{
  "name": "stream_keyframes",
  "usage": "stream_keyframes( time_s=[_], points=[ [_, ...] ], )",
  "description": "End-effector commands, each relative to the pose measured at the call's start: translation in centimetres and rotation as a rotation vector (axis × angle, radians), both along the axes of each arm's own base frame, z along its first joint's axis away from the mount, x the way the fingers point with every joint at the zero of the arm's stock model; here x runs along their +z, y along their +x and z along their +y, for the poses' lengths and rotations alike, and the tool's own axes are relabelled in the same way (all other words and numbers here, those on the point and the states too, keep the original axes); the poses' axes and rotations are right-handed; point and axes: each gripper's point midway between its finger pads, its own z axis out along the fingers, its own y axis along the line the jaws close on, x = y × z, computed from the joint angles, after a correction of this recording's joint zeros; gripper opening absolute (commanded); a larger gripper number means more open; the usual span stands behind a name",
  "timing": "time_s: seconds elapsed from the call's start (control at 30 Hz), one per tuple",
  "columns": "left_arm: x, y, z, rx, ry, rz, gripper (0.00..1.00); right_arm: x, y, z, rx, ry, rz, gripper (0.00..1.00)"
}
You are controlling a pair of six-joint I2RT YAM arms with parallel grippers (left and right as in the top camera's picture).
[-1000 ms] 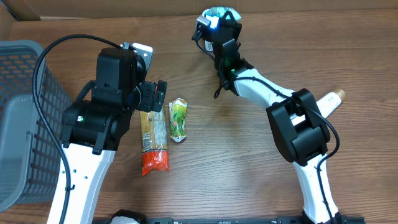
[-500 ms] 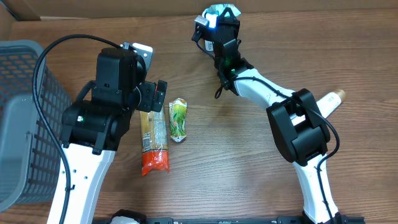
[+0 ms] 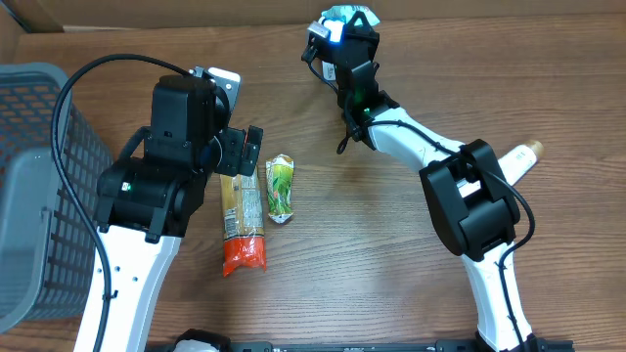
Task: Scan the item barcode
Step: 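Carry the teal bag right and release it beside the white tube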
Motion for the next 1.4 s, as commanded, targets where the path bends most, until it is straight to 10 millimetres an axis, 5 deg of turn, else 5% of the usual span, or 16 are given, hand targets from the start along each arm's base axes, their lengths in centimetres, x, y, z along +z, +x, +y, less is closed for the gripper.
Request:
stream_keyframes(
  time_s=[0.0,0.2,0.33,0.5,0.67,0.93,1.1,1.23,1.33,1.37],
  points=[
    [0.2,0.2,0.3,0.001,0.017,-0.005,1.00,9.0,-1.3,-1.1,-0.035,0.214,-0.137,0.03],
    [0.2,0.2,0.3,0.001,0.017,-0.005,0.99,12.5,-6.5,-0.6,0.009,0.472,0.059,0.04],
    [0.2,0.2,0.3,0.001,0.017,-0.005,1.00,13.4,-11.7,0.1,0.075,0.908,0.326,0.04],
    [0.2,0.2,0.3,0.001,0.017,-0.005,0.99,13.0,-16.6,-4.1,-0.112,1.348,0.586,0.04],
    [0.2,0.2,0.3,0.001,0.017,-0.005,1.00,8.2,-19.4,-11.9,-0.607,1.628,0.677,0.04],
    [0.2,0.2,0.3,0.001,0.017,-0.005,0.99,-2.5,-20.8,-21.2,-1.107,1.660,0.580,0.04],
    [0.2,0.2,0.3,0.002,0.017,-0.005,0.99,-8.7,-21.6,-24.4,-1.234,1.664,0.550,0.04],
    [0.2,0.2,0.3,0.001,0.017,-0.005,1.00,-11.7,-22.3,-26.2,-1.295,1.667,0.537,0.04],
    [0.2,0.2,0.3,0.001,0.017,-0.005,1.00,-12.7,-23.3,-27.0,-1.343,1.657,0.541,0.14],
    [0.2,0.2,0.3,0.001,0.017,-0.005,1.00,-12.9,-23.5,-27.1,-1.356,1.654,0.544,0.25]
  ],
)
